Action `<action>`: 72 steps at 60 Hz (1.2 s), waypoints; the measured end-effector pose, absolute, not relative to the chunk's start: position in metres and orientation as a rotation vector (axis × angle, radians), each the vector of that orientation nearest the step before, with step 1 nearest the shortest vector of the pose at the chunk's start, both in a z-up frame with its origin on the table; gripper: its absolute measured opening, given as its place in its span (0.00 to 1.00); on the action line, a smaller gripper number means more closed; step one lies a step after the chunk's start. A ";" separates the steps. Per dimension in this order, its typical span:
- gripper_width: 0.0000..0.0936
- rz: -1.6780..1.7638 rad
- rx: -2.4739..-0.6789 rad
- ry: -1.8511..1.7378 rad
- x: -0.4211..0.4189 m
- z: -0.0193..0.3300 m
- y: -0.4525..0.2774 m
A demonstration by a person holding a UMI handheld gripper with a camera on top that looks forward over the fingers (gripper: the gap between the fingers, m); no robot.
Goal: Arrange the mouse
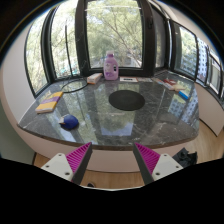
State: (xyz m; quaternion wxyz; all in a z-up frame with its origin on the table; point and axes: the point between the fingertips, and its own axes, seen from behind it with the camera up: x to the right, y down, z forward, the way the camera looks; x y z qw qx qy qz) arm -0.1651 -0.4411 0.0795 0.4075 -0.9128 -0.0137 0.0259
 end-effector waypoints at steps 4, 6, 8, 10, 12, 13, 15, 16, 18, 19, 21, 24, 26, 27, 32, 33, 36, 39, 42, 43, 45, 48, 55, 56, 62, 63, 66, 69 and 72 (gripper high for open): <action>0.91 0.103 -2.295 -0.065 -0.203 0.061 -0.429; 0.91 0.114 -2.288 -0.081 -0.220 0.052 -0.421; 0.91 0.119 -2.284 -0.100 -0.238 0.045 -0.413; 0.91 0.134 -2.268 -0.121 -0.255 0.039 -0.402; 0.91 0.135 -2.253 -0.133 -0.268 0.034 -0.391; 0.92 0.135 -2.247 -0.140 -0.275 0.031 -0.386; 0.91 0.138 -2.239 -0.153 -0.288 0.025 -0.375; 0.91 0.138 -2.234 -0.153 -0.293 0.024 -0.370; 0.91 0.135 -2.228 -0.153 -0.302 0.019 -0.361; 0.91 0.133 -2.229 -0.154 -0.306 0.016 -0.356; 0.91 0.135 -2.228 -0.161 -0.313 0.010 -0.346; 0.91 0.127 -2.222 -0.162 -0.329 0.003 -0.331; 0.91 0.119 -2.218 -0.171 -0.336 -0.001 -0.322; 0.91 0.113 -2.217 -0.175 -0.339 -0.003 -0.318; 0.91 0.088 -2.207 -0.204 -0.352 -0.007 -0.298; 0.91 0.077 -2.206 -0.206 -0.353 -0.008 -0.294; 0.92 0.054 -2.198 -0.214 -0.355 -0.009 -0.285; 0.91 0.047 -2.196 -0.213 -0.359 -0.010 -0.275; 0.92 0.041 -2.195 -0.201 -0.361 -0.010 -0.265; 0.91 0.039 -2.193 -0.197 -0.362 -0.010 -0.261; 0.91 0.034 -2.191 -0.189 -0.362 -0.010 -0.254; 0.92 0.022 -2.187 -0.176 -0.362 -0.010 -0.243; 0.92 -0.004 -2.181 -0.144 -0.356 -0.010 -0.219; 0.92 -0.005 -2.181 -0.138 -0.355 -0.010 -0.216; 0.85 0.008 -2.193 -0.108 -0.359 -0.012 -0.207; 0.83 0.017 -2.194 -0.103 -0.361 -0.012 -0.205; 0.75 0.028 -2.203 -0.094 -0.364 -0.014 -0.204; 0.62 0.037 -2.202 -0.108 -0.370 -0.014 -0.202; 0.55 0.018 -2.201 -0.132 -0.372 -0.013 -0.201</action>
